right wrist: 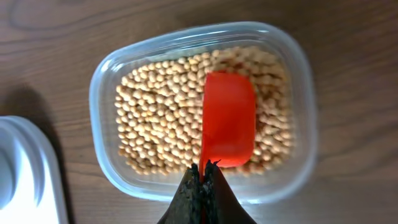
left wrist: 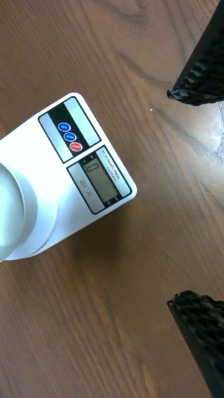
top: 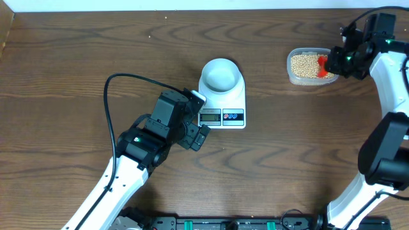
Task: Scoop item into bowl and weigh 50g on scale
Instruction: 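Lower the red scoop into the soybean tub with the right gripper, then drag the red scoop through the soybeans to fill it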
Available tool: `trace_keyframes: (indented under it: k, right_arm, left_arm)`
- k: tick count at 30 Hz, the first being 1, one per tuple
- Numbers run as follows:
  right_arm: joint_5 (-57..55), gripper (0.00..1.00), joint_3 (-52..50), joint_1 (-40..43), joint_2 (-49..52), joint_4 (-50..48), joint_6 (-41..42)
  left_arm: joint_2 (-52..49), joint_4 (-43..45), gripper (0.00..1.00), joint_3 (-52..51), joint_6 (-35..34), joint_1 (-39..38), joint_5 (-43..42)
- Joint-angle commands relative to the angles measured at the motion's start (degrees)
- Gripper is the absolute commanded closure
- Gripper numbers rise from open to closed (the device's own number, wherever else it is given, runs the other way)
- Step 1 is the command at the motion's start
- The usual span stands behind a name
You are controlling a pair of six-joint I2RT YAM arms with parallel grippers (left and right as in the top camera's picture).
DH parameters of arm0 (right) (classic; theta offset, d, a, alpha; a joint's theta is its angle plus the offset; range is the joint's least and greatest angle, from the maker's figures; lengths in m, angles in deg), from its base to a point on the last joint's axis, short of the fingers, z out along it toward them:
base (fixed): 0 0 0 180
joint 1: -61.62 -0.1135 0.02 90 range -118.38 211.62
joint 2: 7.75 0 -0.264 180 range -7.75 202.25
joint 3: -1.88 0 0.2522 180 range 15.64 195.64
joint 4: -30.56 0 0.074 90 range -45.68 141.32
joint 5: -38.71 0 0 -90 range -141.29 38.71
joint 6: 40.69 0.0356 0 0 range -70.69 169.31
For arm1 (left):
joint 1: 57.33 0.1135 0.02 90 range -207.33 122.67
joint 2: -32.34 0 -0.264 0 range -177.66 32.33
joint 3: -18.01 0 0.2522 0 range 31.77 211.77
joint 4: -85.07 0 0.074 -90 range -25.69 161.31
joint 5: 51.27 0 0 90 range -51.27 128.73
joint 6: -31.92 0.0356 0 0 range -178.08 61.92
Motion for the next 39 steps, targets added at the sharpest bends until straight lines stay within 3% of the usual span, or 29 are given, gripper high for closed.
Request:
trace_keyframes:
  k: [1, 19, 39]
  right_arm:
    - [8.26, 0.99, 0.42, 0.2, 3.08, -0.15, -0.83]
    - [19.74, 0.99, 0.42, 3.48, 4.17, -0.5, 5.68]
    - [34.07, 0.99, -1.14, 6.84, 12.39, -2.97, 6.25]
  left_arm:
    - [0.52, -0.17, 0.02, 1.64, -0.26, 0.24, -0.52]
    - [0.52, -0.17, 0.02, 1.64, -0.26, 0.24, -0.52]
    - [0.52, -0.17, 0.02, 1.64, -0.26, 0.24, -0.52]
